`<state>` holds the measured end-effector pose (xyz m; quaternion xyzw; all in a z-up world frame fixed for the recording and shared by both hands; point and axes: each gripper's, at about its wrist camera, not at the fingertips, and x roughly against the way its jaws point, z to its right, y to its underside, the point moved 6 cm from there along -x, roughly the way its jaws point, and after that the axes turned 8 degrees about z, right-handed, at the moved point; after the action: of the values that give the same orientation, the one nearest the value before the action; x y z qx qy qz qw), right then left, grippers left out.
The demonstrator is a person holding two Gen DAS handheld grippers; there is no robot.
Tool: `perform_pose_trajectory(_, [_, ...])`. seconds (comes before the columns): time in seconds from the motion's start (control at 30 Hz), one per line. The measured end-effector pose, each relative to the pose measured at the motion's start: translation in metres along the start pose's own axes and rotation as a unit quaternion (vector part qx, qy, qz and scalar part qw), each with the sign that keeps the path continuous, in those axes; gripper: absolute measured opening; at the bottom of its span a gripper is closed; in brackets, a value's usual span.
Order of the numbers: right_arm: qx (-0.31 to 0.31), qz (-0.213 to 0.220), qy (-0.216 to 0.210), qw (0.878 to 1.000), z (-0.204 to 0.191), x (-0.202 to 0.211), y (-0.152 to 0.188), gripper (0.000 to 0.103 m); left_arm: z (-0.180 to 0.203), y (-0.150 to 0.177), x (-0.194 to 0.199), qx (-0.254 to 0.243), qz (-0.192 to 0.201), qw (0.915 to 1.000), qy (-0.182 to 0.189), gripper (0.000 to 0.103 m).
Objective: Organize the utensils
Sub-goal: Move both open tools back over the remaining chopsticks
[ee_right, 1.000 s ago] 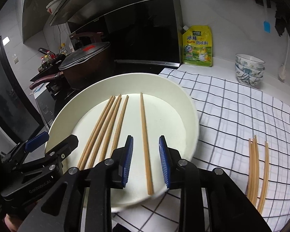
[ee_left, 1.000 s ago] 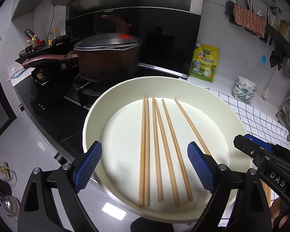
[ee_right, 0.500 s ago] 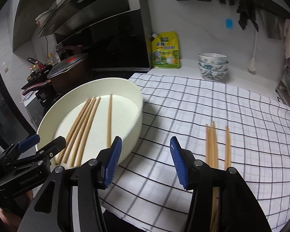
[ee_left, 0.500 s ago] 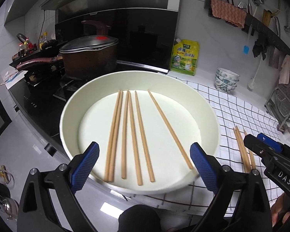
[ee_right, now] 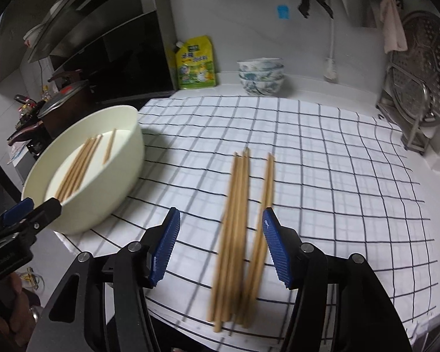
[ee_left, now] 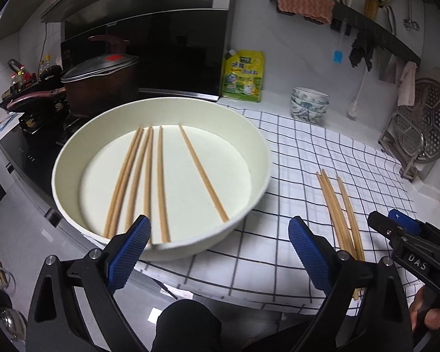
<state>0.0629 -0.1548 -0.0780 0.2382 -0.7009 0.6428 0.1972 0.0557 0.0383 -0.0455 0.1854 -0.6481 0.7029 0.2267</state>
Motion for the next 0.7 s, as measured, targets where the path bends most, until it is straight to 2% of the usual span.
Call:
perform_pose_trajectory(0.4, [-0.004,-0.039,0.052,0.998,0.048,-0.025,0.032,0.056,0.041,0.022,0.001,-0.016,-0.016,0.9993,0.028,0.093])
perform_pose_trajectory(0.7, [0.009,-0.052,0.068,0.996,0.056,-0.045,0.036,0.056,0.058,0.035,-0.007,-0.035,-0.031,0.9985,0.028,0.093])
